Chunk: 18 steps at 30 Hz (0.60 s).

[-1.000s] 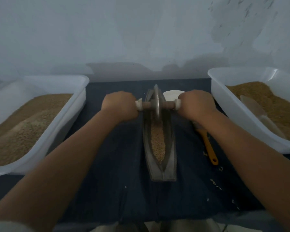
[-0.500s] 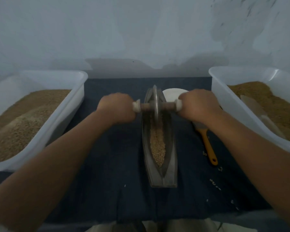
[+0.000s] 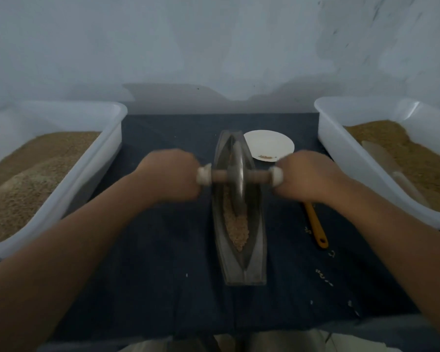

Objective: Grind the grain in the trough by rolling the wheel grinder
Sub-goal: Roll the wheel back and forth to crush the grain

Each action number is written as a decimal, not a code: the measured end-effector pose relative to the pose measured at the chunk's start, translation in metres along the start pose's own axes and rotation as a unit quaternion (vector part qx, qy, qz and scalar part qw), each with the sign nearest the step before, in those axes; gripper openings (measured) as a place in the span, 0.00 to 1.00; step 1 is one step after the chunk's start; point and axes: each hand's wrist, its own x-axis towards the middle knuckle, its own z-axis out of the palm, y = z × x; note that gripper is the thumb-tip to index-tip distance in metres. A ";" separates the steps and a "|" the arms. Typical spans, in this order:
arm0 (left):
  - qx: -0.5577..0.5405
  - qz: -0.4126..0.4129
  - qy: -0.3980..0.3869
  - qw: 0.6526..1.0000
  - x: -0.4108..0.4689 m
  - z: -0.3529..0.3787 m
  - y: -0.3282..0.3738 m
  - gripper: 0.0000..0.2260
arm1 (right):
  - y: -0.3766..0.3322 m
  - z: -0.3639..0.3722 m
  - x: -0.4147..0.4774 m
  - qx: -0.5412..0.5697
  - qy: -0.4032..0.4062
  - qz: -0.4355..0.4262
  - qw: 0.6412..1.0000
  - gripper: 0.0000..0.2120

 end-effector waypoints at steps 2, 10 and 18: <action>0.007 -0.046 0.028 0.999 0.032 -0.010 -0.001 0.13 | 0.000 0.003 0.026 -0.042 0.082 0.039 0.995 0.14; -0.057 -0.018 -0.048 0.997 -0.011 -0.002 0.004 0.08 | 0.001 -0.005 0.002 0.014 -0.040 -0.002 0.999 0.10; -0.047 -0.015 -0.023 0.999 -0.016 0.012 -0.003 0.12 | -0.007 -0.014 -0.004 -0.024 0.015 -0.023 0.999 0.13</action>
